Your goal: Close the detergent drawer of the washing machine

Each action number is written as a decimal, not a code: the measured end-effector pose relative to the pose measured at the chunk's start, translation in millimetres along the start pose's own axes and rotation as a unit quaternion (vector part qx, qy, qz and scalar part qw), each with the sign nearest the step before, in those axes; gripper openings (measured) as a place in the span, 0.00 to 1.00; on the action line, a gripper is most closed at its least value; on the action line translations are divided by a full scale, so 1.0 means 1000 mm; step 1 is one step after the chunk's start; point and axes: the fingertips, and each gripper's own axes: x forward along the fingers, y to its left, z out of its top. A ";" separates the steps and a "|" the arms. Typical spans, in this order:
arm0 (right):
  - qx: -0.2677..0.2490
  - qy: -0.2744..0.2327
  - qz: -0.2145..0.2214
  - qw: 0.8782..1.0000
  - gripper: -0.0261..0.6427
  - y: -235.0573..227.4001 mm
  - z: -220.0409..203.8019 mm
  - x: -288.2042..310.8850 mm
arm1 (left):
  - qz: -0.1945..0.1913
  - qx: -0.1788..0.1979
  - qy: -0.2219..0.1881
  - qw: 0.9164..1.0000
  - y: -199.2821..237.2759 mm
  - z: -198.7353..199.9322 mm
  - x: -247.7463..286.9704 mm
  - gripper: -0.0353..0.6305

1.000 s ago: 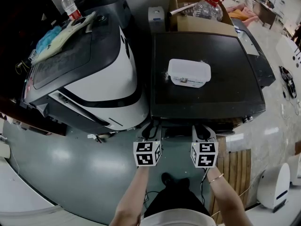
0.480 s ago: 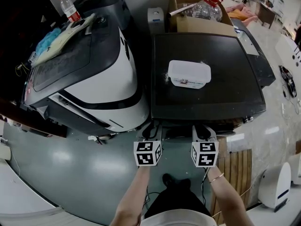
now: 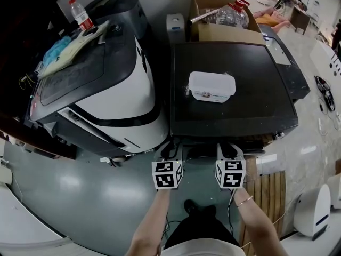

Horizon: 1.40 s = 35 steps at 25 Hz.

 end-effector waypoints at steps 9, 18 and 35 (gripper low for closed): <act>-0.002 -0.025 0.020 0.999 0.17 0.010 0.010 -0.021 | 0.009 -0.004 -0.017 1.000 0.002 0.005 -0.023 0.21; 0.008 -0.064 0.052 0.997 0.17 0.023 0.030 -0.055 | 0.013 0.010 -0.040 0.999 -0.003 0.015 -0.053 0.18; 0.017 -0.132 0.084 0.987 0.14 0.021 0.049 -0.130 | 0.021 0.037 -0.092 0.995 -0.033 0.037 -0.116 0.10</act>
